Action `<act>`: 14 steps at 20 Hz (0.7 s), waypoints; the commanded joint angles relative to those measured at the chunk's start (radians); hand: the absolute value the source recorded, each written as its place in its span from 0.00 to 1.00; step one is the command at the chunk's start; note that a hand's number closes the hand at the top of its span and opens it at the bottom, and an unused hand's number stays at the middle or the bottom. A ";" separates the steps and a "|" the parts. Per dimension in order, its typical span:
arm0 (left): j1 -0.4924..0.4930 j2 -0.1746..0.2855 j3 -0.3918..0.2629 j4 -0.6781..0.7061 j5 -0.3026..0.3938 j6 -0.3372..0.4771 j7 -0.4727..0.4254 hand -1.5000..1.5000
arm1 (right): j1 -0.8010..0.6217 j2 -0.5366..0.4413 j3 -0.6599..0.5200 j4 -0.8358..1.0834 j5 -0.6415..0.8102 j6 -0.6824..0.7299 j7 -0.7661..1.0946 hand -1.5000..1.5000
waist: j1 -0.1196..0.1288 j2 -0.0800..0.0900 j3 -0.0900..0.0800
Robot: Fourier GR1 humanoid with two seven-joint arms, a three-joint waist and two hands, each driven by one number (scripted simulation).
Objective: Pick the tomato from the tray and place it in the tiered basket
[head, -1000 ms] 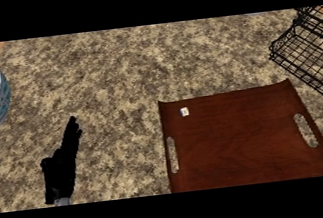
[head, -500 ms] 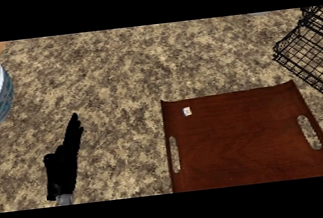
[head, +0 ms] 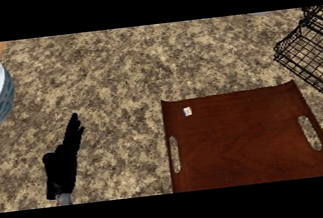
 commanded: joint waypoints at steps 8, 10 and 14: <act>0.049 -0.033 -0.031 -0.031 -0.043 0.027 0.057 0.50 | -0.125 0.120 0.042 0.378 0.093 -0.219 -0.162 1.00 | -0.003 0.005 -0.006; 0.066 -0.041 -0.012 0.049 -0.030 0.010 -0.027 0.50 | -0.147 0.160 0.015 0.347 0.045 -0.214 -0.116 1.00 | -0.012 0.004 -0.007; 0.031 -0.015 0.015 0.042 -0.019 -0.006 -0.010 0.50 | -0.202 0.189 -0.107 0.498 -0.075 -0.259 -0.222 0.00 | -0.001 0.011 -0.005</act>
